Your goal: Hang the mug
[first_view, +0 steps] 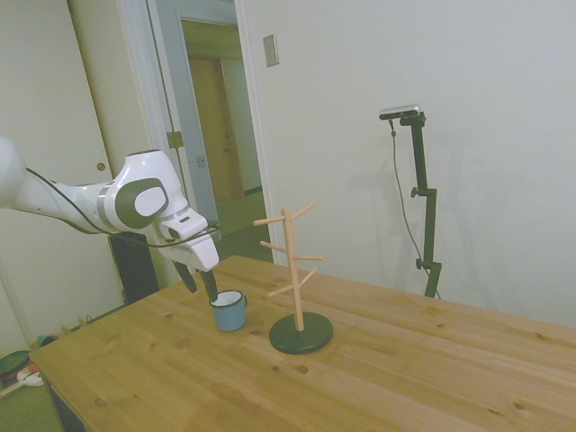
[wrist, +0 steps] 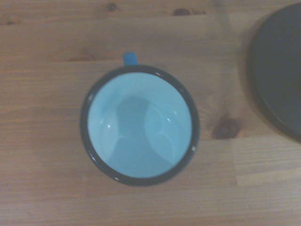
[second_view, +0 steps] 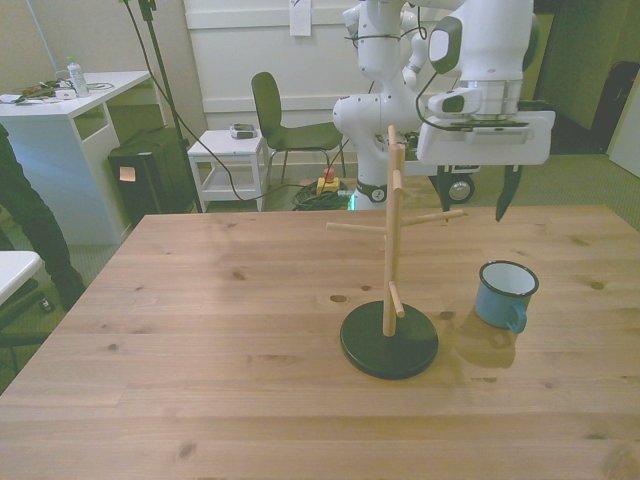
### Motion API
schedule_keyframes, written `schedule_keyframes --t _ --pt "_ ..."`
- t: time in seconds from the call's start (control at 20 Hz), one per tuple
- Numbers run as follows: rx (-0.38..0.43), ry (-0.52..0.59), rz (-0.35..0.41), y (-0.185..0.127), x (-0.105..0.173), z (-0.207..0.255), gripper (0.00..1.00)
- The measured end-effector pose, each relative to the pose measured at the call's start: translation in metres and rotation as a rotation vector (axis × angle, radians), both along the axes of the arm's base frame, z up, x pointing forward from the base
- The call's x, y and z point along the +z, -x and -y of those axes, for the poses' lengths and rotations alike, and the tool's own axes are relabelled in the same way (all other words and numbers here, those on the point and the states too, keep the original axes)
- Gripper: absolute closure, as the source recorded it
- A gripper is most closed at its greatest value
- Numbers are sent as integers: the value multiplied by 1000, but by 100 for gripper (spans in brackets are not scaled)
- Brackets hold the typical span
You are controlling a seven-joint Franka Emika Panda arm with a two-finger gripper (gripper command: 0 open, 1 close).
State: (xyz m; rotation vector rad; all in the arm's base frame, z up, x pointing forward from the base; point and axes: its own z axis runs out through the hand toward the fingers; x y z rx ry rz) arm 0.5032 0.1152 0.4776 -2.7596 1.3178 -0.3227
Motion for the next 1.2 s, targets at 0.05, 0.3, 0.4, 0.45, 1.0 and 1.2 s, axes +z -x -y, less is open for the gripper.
schedule_keyframes --t 0.05,0.3,0.4,0.45,1.0,1.2 --pt "-2 3 3 -6 0 -7 0" --pt "0 12 2 -35 -10 -29 0" --pt "5 16 3 -45 -13 -35 0" --pt "6 18 3 -49 -15 -38 0" --pt "15 30 -31 -83 -53 -69 0" --pt "20 35 -35 -90 -62 -78 0"
